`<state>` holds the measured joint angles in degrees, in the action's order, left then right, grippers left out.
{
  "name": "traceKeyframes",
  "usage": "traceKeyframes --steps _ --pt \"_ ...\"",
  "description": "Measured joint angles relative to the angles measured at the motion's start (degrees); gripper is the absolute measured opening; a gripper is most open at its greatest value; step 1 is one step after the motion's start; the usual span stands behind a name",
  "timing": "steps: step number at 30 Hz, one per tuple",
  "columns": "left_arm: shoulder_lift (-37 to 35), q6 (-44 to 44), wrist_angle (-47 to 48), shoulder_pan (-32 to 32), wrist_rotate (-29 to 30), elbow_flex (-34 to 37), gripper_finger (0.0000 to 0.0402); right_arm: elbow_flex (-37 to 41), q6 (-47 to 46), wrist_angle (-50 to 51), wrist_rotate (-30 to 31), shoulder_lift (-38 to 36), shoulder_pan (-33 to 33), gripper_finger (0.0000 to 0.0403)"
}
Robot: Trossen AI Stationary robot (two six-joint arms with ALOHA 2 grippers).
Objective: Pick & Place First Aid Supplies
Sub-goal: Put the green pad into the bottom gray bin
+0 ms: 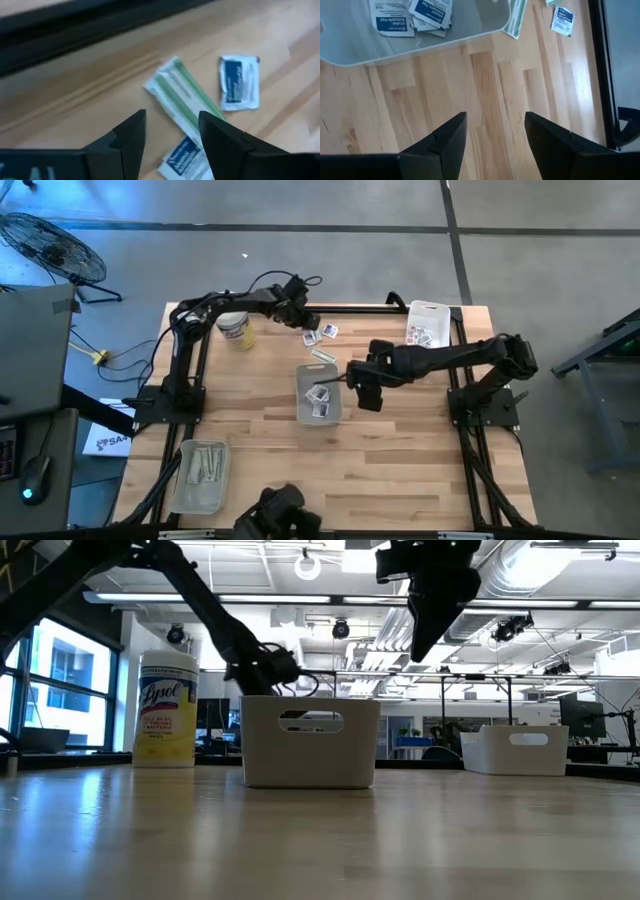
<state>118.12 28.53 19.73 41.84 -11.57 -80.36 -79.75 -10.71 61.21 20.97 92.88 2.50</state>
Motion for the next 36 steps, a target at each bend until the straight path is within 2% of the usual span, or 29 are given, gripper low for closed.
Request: traceKeyframes --steps 7,15,19,25,28,32,36 --pt "0.16 3.12 -3.66 1.51 -0.11 0.35 0.0179 0.00 1.46 -1.32 -0.14 0.00 -0.29 0.0195" --pt "2.52 5.56 -4.26 -0.18 -0.18 -0.68 0.0177 0.00 2.26 -3.37 -0.19 0.00 -0.28 0.0195" --pt "2.66 6.15 -3.63 -0.21 -0.05 -1.40 0.0162 0.00 1.94 -3.39 -1.17 0.00 -0.26 0.0195" --pt "3.10 6.69 -2.19 -0.22 -0.04 -1.63 0.0118 0.02 1.91 -3.64 -3.51 0.00 -0.25 0.0195" --pt "3.72 7.26 -1.66 -0.13 -2.15 -1.95 0.0100 0.02 2.02 -4.24 -3.24 0.00 -0.26 0.0195" --pt "3.77 6.30 -1.97 -1.04 -0.58 -1.95 0.0089 0.02 3.44 -6.95 -0.50 0.00 -0.59 0.0195" --pt "3.81 6.23 -1.92 -1.24 -0.56 -1.95 0.0087 0.02 3.29 -7.06 -0.50 0.00 -2.14 0.0195"
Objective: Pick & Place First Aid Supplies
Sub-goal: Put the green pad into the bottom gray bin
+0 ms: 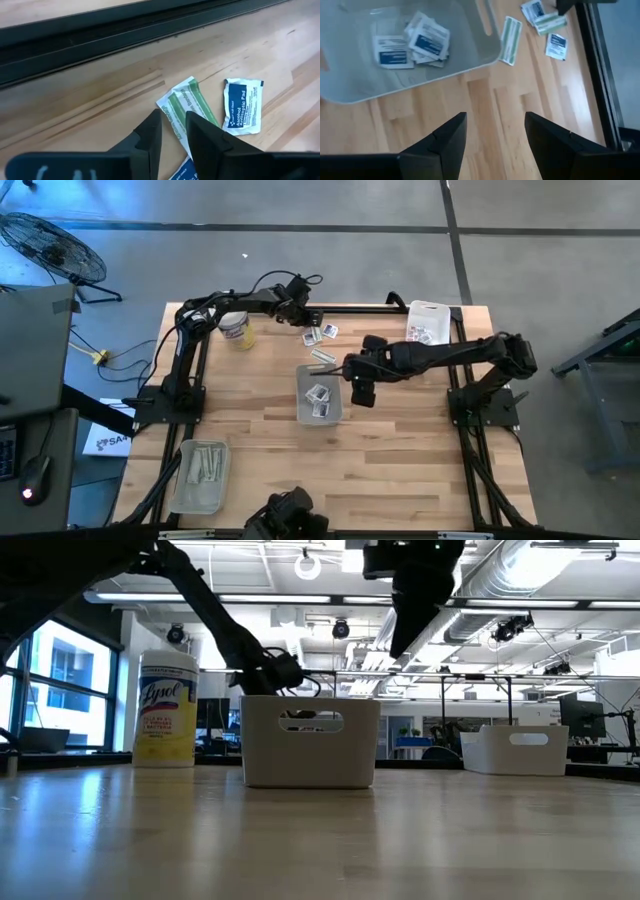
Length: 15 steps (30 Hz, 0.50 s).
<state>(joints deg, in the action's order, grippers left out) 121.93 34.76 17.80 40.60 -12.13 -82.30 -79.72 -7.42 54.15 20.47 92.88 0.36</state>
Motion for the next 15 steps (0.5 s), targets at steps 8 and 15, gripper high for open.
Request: traceKeyframes --steps 8,15 --pt "0.07 -0.12 0.33 -1.03 0.98 0.02 0.0087 0.00 0.00 -0.64 0.00 0.00 -3.78 0.0195" --pt "0.00 0.44 0.42 -2.02 3.60 0.09 0.0049 0.00 1.69 -2.16 -1.97 0.00 -6.21 0.0195"
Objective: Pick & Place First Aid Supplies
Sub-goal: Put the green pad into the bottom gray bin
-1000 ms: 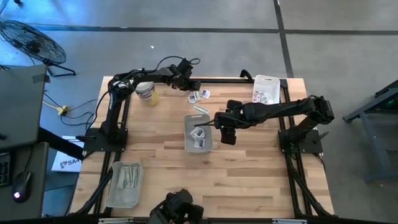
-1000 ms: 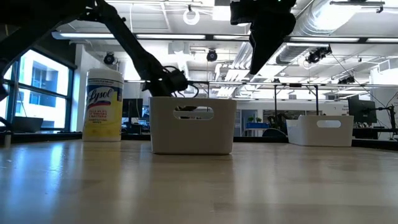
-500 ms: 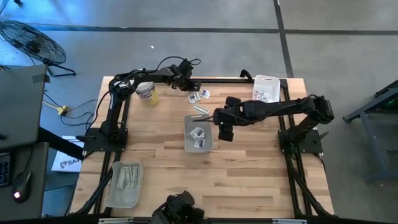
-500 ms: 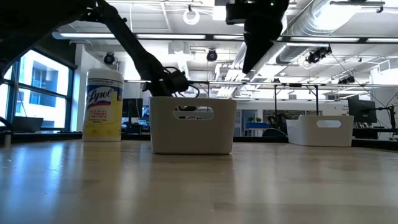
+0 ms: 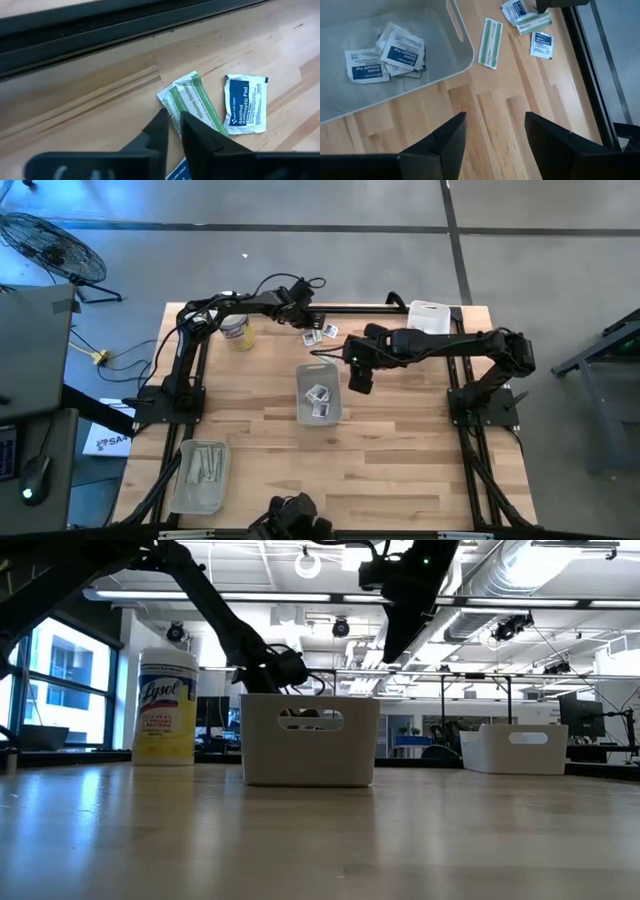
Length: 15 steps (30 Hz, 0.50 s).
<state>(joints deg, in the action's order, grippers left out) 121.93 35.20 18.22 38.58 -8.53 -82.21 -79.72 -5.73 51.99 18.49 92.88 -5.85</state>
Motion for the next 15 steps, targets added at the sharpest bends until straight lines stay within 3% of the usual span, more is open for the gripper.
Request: traceKeyframes --steps 5,15 --pt "0.04 0.21 -0.70 -0.17 -0.96 0.09 0.0004 0.00 0.67 -0.42 -0.67 0.00 -0.91 0.0195" --pt "-1.25 -2.31 0.09 -2.05 1.93 0.29 0.0001 0.00 -0.48 3.05 -0.73 0.02 -0.87 0.0195"
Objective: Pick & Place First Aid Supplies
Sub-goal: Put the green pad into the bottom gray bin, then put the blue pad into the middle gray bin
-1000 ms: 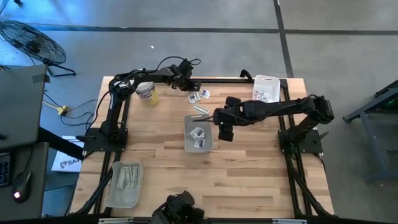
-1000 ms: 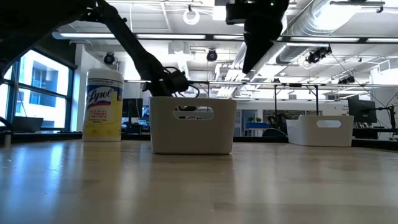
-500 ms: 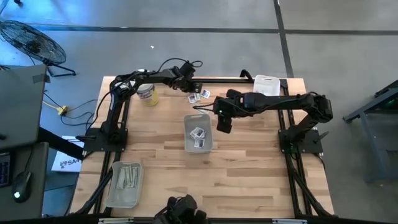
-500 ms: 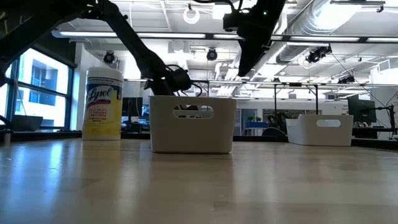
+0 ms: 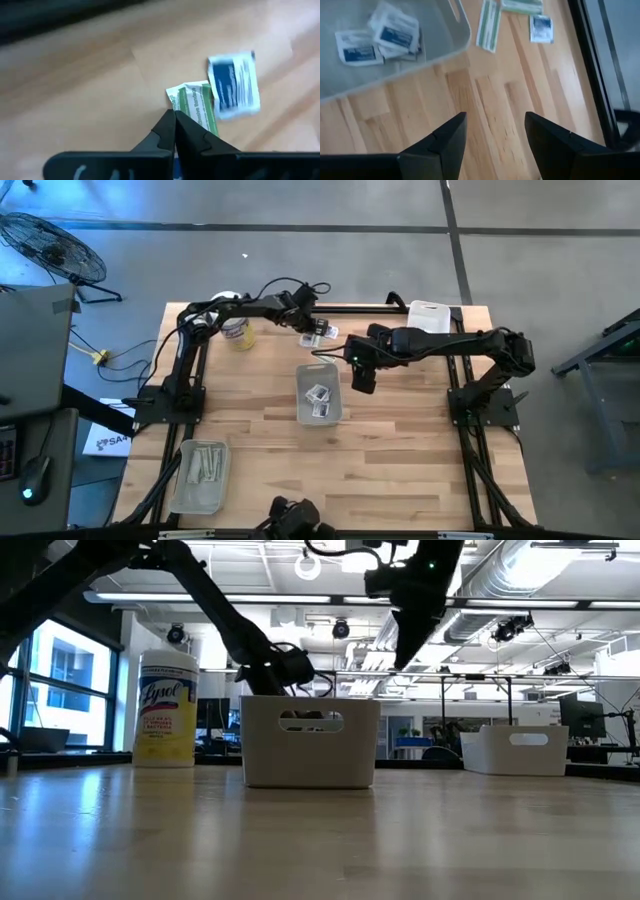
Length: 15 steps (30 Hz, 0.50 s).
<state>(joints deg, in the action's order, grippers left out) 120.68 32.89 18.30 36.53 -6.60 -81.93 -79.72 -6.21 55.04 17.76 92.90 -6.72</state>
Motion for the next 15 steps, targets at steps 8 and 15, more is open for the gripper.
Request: traceKeyframes --steps 8,15 --pt "-5.34 -5.03 0.32 -3.76 4.30 1.51 0.0000 0.01 -3.60 5.48 1.80 0.00 0.00 0.0195" --pt "-10.96 -7.67 0.57 -4.43 6.43 2.59 0.0000 0.01 -3.85 5.60 1.64 0.00 0.00 0.0195"
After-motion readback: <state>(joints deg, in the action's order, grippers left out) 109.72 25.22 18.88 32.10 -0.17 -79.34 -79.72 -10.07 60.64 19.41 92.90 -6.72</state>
